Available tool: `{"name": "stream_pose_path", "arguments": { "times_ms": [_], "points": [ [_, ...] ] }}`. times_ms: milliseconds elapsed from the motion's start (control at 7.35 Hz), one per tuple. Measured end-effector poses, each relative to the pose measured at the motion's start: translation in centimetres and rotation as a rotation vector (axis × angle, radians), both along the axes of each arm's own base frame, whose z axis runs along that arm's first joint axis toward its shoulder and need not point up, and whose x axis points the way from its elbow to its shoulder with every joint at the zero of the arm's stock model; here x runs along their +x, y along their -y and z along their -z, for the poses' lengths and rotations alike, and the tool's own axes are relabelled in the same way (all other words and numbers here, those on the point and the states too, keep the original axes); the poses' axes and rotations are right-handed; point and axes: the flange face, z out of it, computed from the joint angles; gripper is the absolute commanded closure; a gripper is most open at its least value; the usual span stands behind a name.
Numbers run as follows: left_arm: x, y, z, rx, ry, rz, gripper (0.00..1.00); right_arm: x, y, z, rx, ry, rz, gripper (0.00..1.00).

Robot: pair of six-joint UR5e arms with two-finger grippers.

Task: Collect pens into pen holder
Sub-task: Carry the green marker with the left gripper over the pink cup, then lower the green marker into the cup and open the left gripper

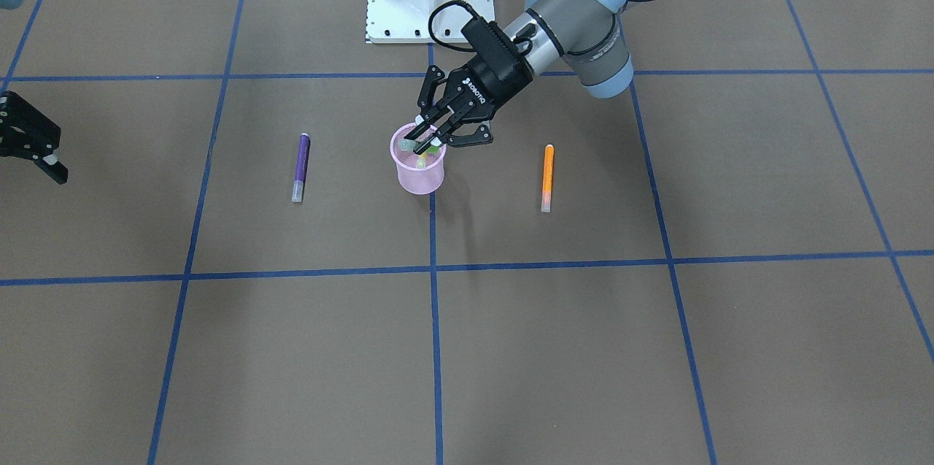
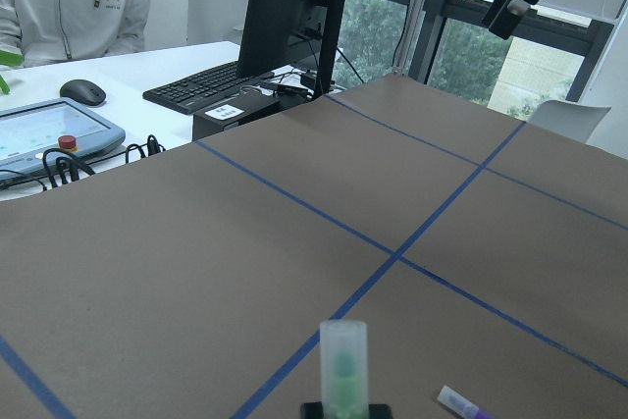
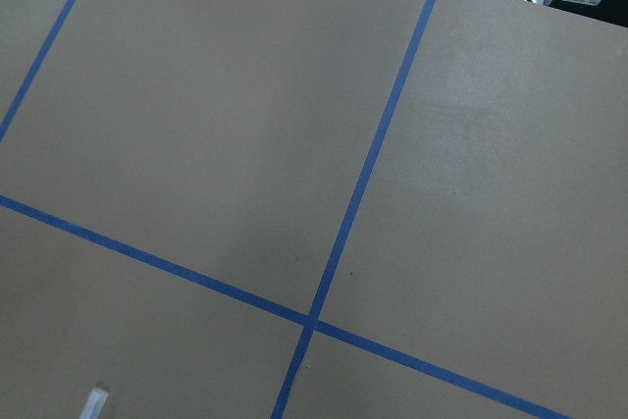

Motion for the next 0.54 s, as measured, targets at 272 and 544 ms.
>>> {"name": "stream_pose_path", "arguments": {
  "times_ms": [272, 544],
  "points": [
    [1.9, -1.2, -0.4, 0.000, -0.014, -0.009, 0.32, 0.0, 0.1, -0.2, -0.002, -0.004, -0.001, 0.00],
    [2.4, -1.5, -0.6, -0.002, -0.012, -0.013, 0.01, 0.0, 0.1, -0.3, -0.003, -0.006, -0.002, 0.00]
  ]
}}
